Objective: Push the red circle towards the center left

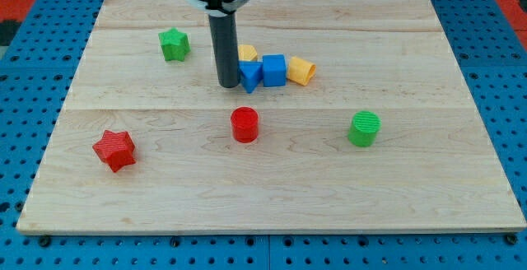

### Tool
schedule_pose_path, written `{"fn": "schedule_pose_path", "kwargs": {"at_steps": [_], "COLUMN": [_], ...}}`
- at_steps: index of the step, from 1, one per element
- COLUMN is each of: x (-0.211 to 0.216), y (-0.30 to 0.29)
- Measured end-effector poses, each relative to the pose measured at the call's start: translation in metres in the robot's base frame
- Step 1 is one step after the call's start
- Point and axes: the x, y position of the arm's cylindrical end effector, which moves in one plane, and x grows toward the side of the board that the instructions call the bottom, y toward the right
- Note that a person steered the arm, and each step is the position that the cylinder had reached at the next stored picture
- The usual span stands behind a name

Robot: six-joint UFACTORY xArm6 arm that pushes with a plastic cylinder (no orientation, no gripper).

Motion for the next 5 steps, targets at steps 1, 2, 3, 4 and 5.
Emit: {"fn": "schedule_pose_path", "kwargs": {"at_steps": [1, 2, 3, 4, 5], "x": [0.033, 0.033, 0.077, 0.105, 0.105], "y": [0.003, 0.075, 0.075, 0.001, -0.063]}}
